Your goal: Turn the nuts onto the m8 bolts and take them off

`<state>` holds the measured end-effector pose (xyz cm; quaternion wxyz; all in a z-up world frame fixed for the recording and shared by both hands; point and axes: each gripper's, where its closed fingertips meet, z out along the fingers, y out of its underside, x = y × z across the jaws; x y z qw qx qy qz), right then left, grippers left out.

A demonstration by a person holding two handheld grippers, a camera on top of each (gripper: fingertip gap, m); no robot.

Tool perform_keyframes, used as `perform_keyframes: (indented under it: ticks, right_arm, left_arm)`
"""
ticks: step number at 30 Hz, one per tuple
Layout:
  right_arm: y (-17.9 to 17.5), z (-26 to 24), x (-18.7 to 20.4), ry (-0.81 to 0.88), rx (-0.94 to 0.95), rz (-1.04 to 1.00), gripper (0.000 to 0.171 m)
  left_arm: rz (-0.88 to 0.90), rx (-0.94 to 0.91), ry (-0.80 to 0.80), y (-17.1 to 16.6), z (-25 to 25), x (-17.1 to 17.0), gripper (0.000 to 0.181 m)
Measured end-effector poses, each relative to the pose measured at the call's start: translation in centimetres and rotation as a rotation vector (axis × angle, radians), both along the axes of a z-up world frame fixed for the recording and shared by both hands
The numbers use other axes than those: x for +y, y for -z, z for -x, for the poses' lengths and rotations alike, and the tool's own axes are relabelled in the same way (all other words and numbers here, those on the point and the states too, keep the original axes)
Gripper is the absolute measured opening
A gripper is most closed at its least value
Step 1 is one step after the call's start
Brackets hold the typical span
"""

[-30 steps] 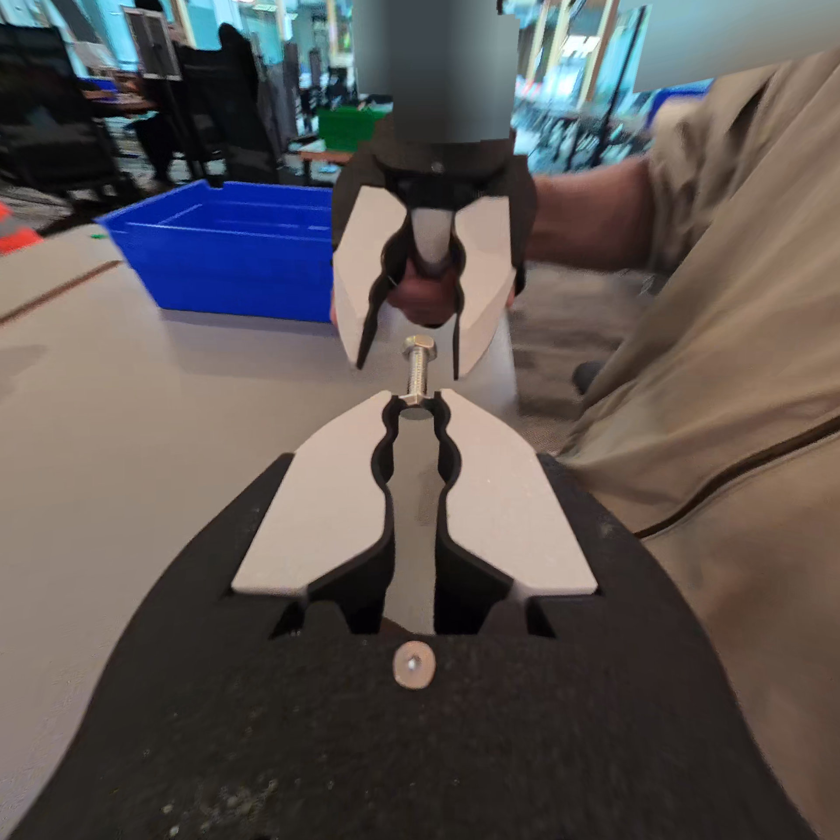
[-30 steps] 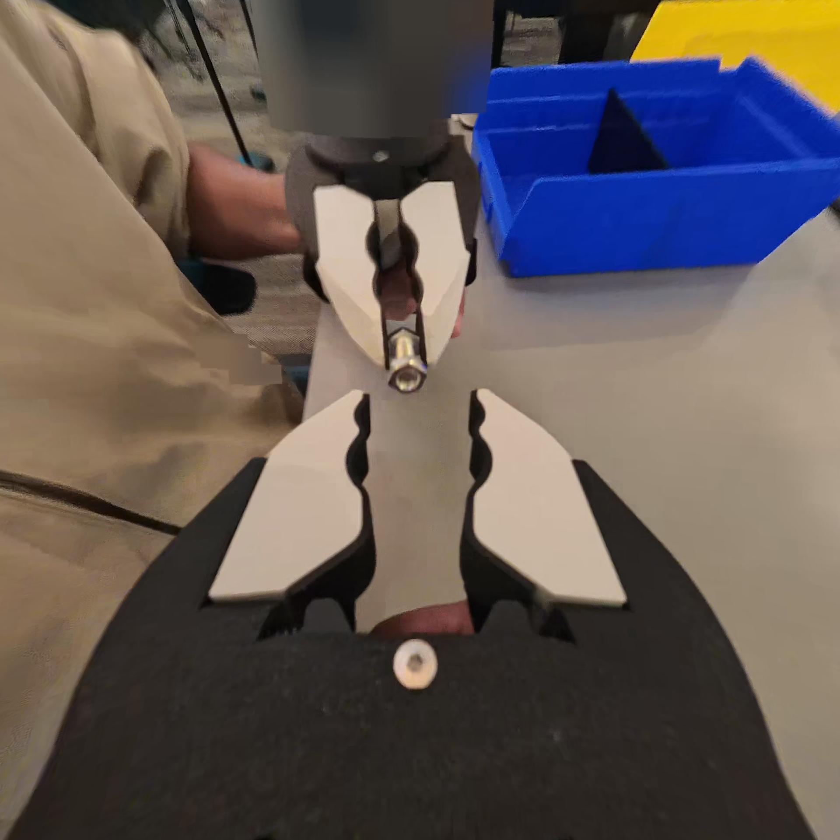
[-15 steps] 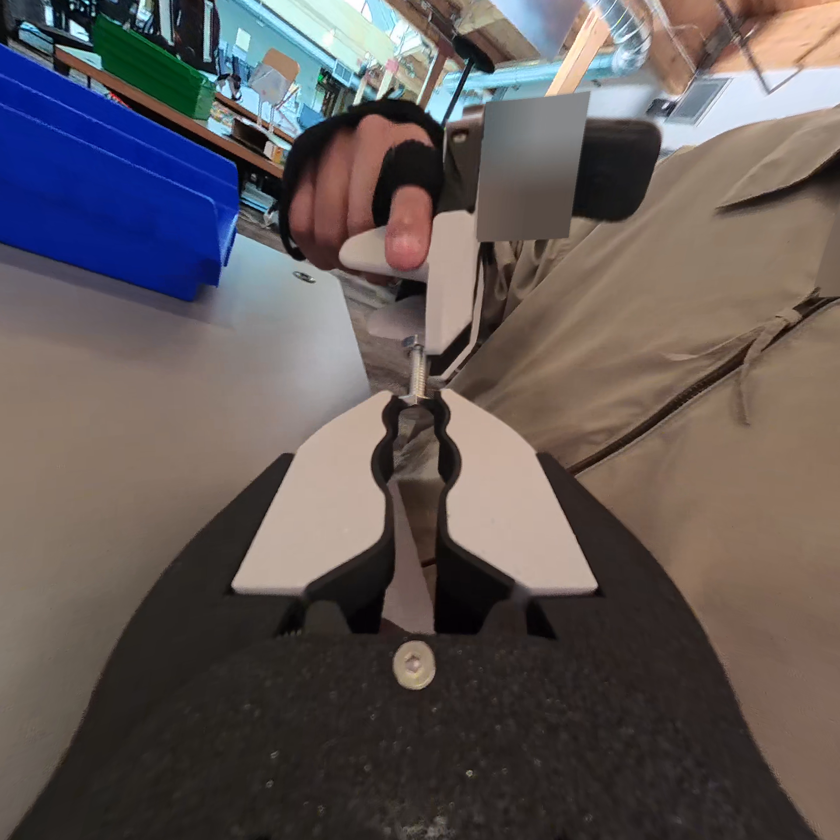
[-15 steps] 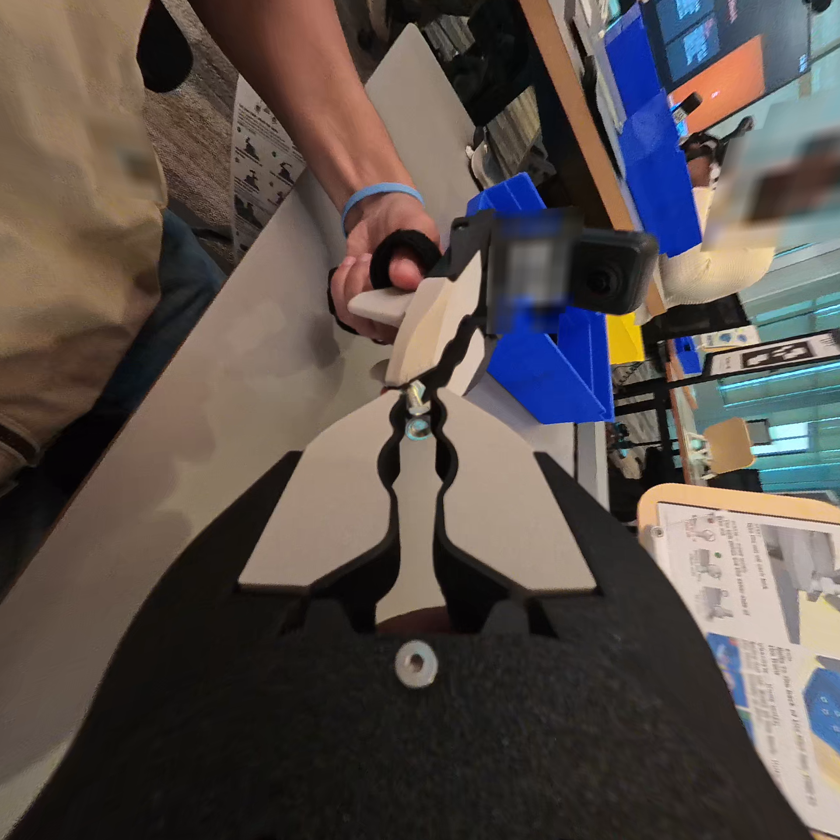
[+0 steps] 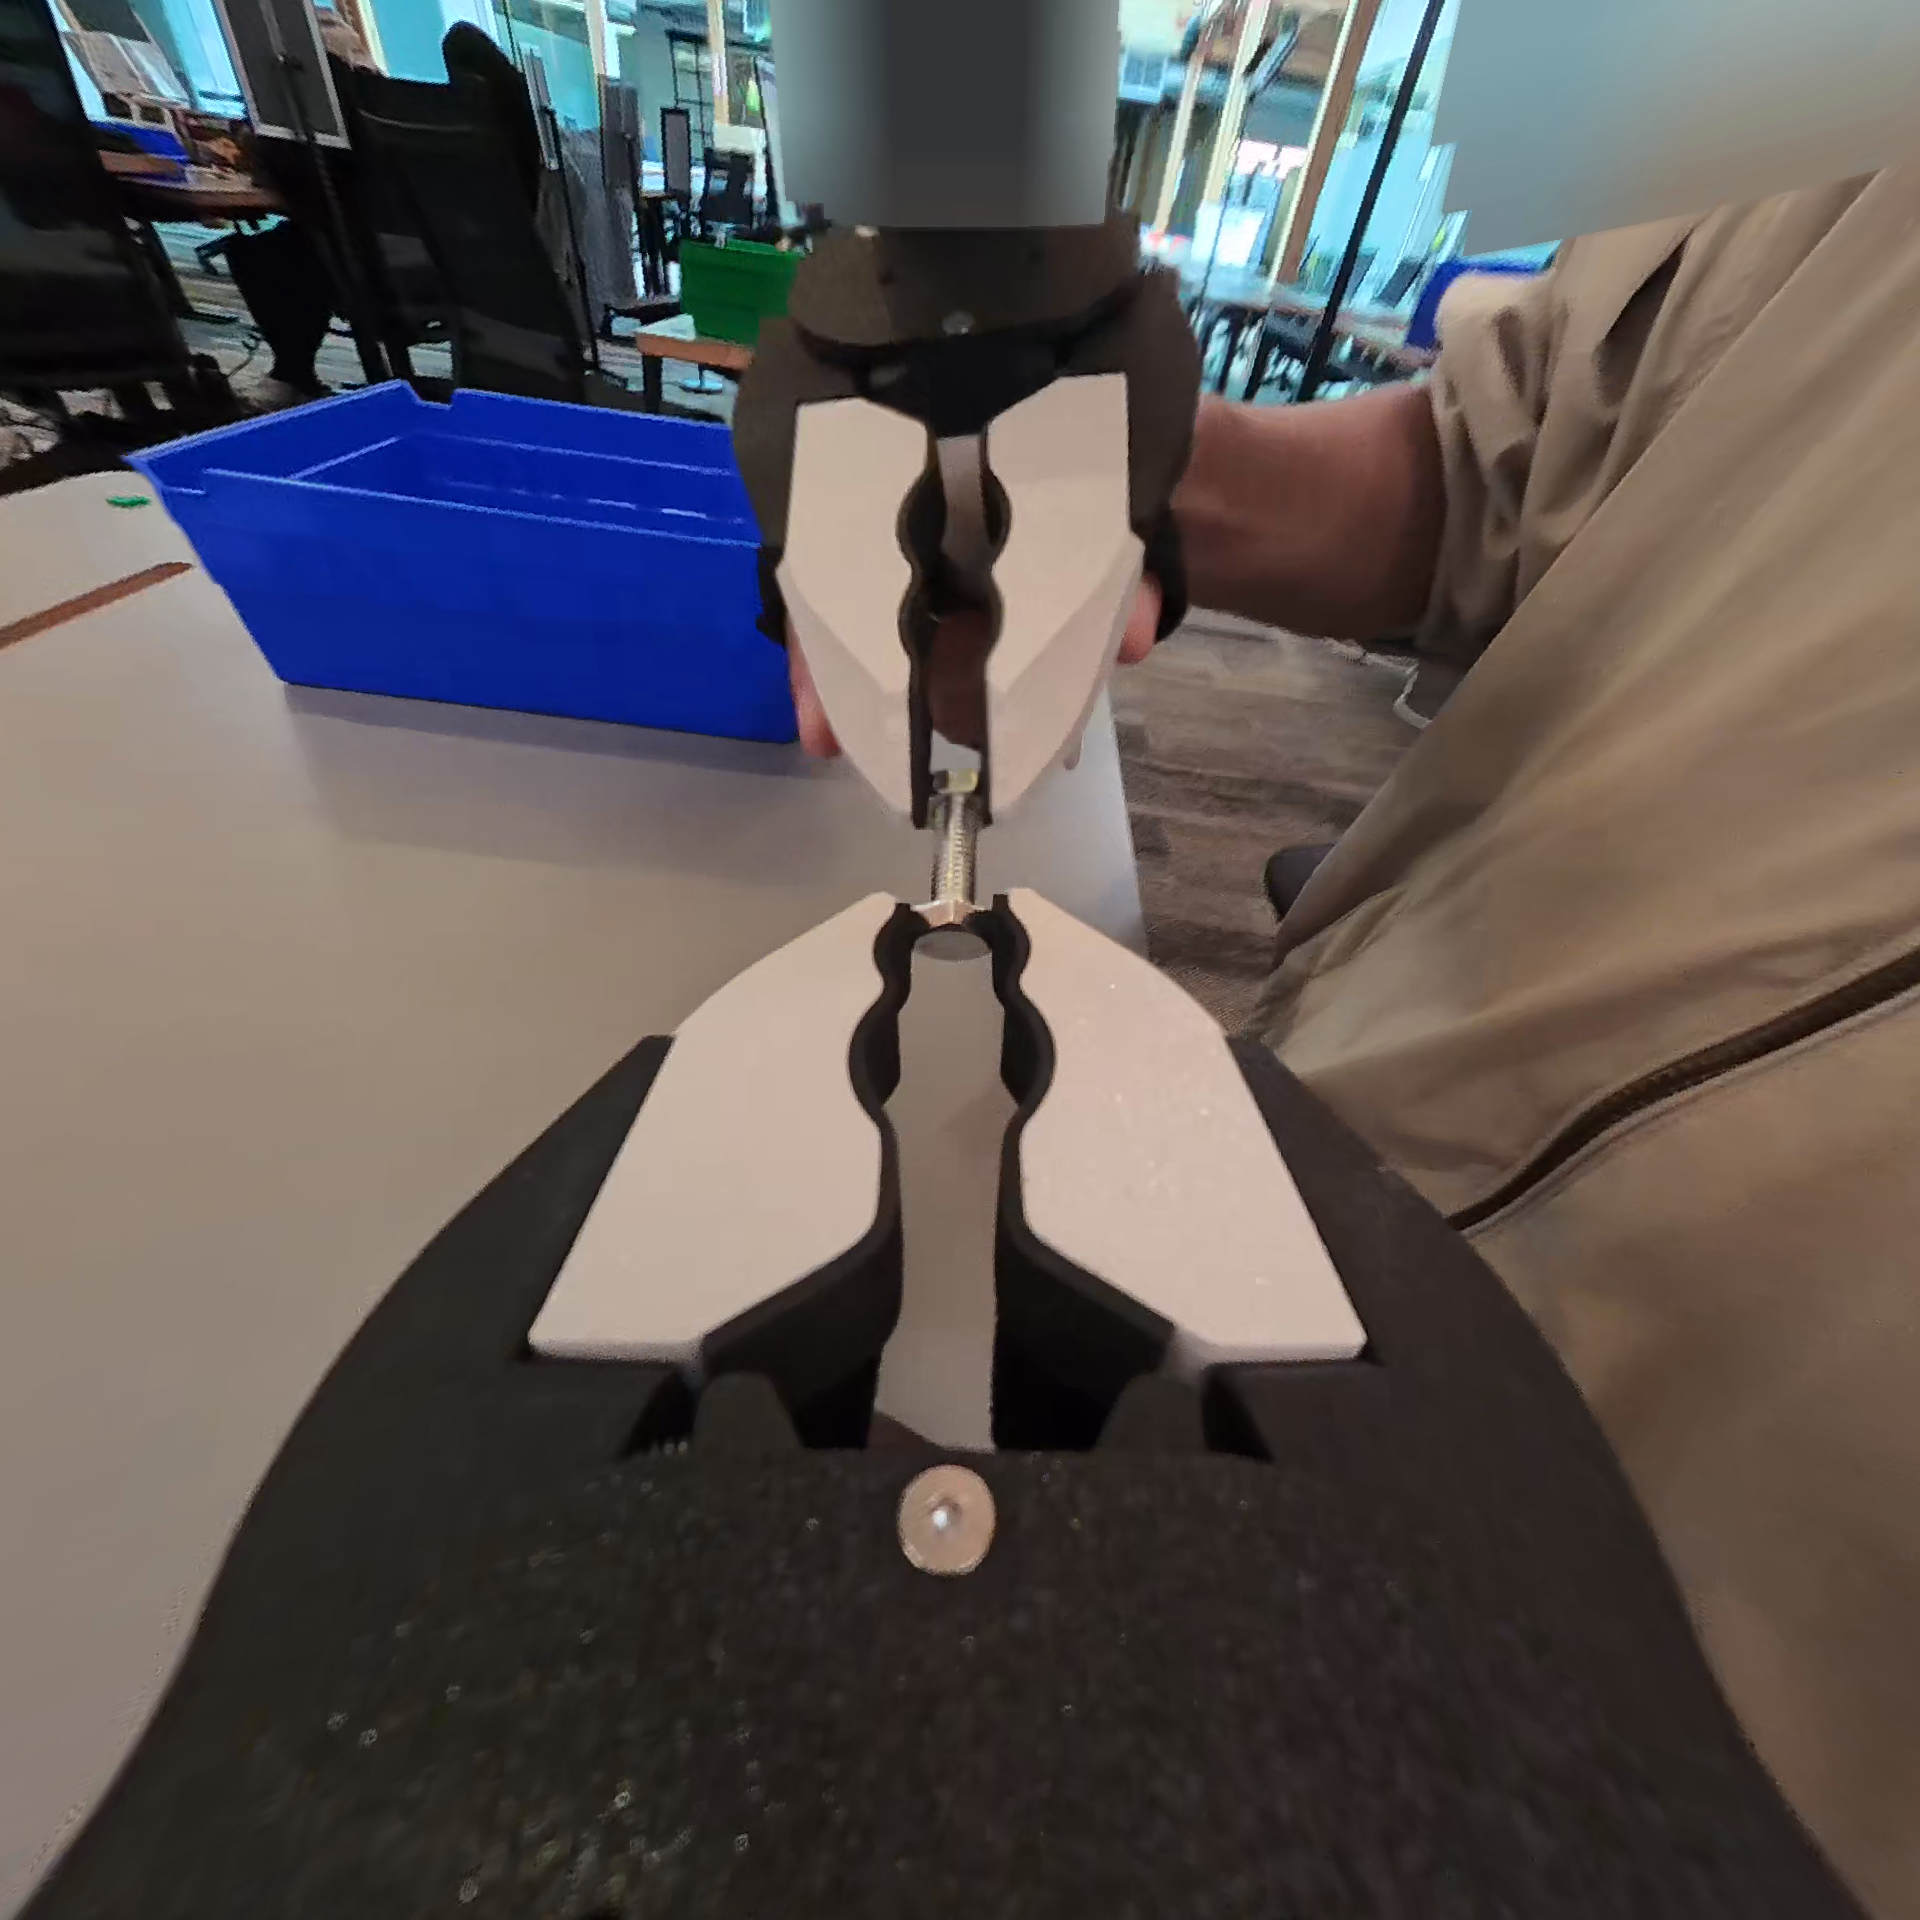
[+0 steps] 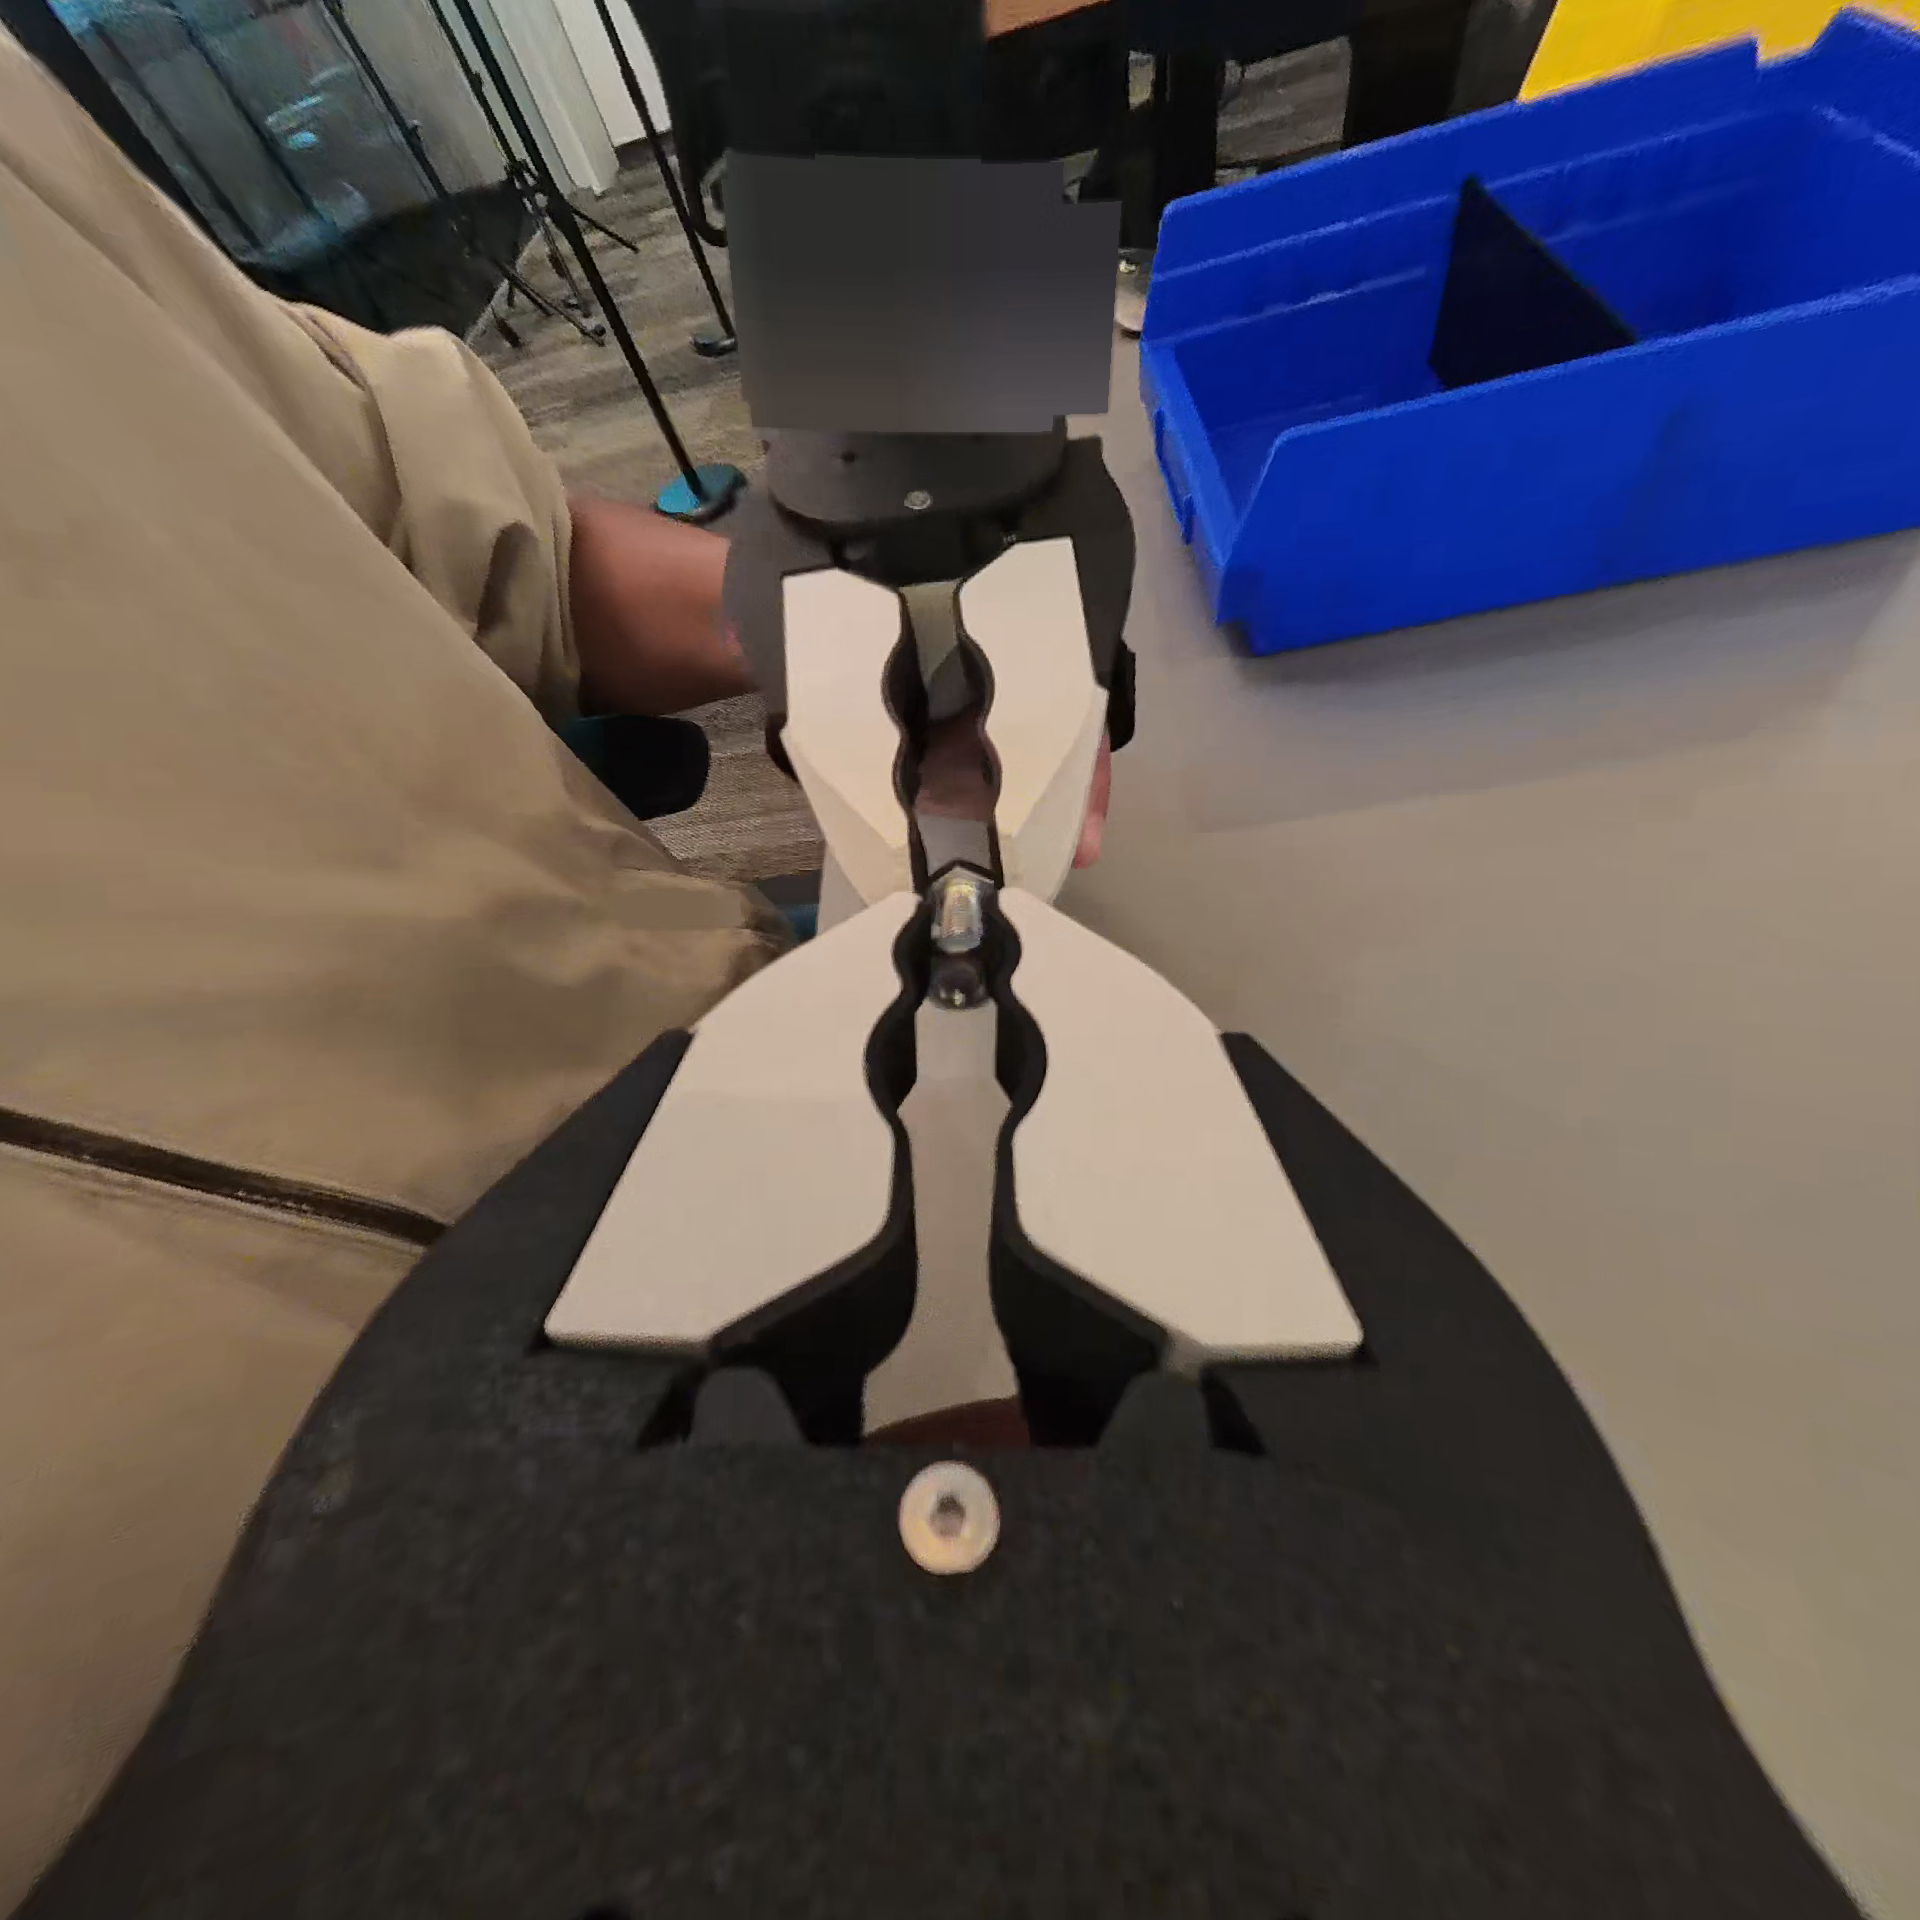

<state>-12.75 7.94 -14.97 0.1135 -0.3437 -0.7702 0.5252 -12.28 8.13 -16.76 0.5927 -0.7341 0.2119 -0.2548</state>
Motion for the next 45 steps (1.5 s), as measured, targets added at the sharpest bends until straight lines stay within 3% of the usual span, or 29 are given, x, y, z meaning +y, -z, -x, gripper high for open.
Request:
perform_keyframes:
  ticks: [2, 5, 8, 11, 14, 17, 20, 27, 30, 33, 38, 40, 43, 45]
  right_arm:
    - [-0.5, -0.2, 0.0, -0.019, 0.113, -0.094, 0.030]
    - [-1.0, -1.0, 0.1, -0.078, 0.384, -0.377, 0.046]
    - [-0.8, -1.4, -0.1, -0.137, 0.606, -0.680, 0.039]
    - [-0.3, -1.1, -0.4, -0.160, 0.689, -0.832, 0.049]
    - [0.1, -1.1, -1.1, -0.197, 0.715, -0.848, 0.040]
    - [0.3, -1.2, -1.6, -0.218, 0.749, -0.869, 0.016]
    - [0.4, -0.7, -1.1, -0.157, 0.642, -0.785, 0.015]
    - [2.2, -0.3, -0.2, -0.010, 0.144, -0.304, 0.015]
    - [2.5, -0.7, -0.6, 0.006, -0.109, 0.001, 0.015]
    - [2.7, -1.0, -0.9, -0.001, -0.196, 0.109, 0.016]
    - [2.5, -1.2, -1.2, -0.021, -0.154, 0.063, 0.016]
    - [2.2, -1.0, -1.0, -0.022, -0.098, -0.004, 0.028]
    - [1.7, -0.4, 0.5, 0.021, 0.133, -0.242, 0.044]
    - [0.0, -0.3, 0.6, 0.045, 0.401, -0.405, 0.044]
  left_arm:
    - [0.017, -0.098, 0.046, -0.4, -0.1, -0.4, 0.015]
    - [0.047, -0.254, 0.147, -1.3, -0.2, -1.3, 0.014]
    - [0.110, -0.381, 0.280, -1.7, -0.8, -2.2, 0.014]
    - [0.163, -0.439, 0.367, -1.4, -1.5, -2.4, 0.014]
    - [0.199, -0.449, 0.411, -1.0, -2.2, -2.2, 0.014]
    - [0.208, -0.420, 0.423, -0.7, -2.7, -2.0, 0.014]
    - [0.168, -0.378, 0.350, -0.8, -1.8, -1.5, 0.014]
    - [0.016, 0.109, 0.041, 0.6, -0.5, -0.1, 0.014]
    - [-0.053, 0.237, -0.048, 0.4, -0.3, 0.0, 0.015]
    - [-0.074, 0.318, -0.088, 0.6, -0.3, -0.2, 0.015]
    - [-0.054, 0.180, -0.045, 0.3, -0.6, -0.7, 0.015]
    - [-0.053, 0.077, -0.025, -0.4, -0.6, -0.9, 0.014]
    - [-0.047, -0.145, 0.018, -1.7, 0.1, -1.2, 0.014]
    - [-0.017, -0.295, 0.073, -2.2, 0.3, -1.5, 0.014]
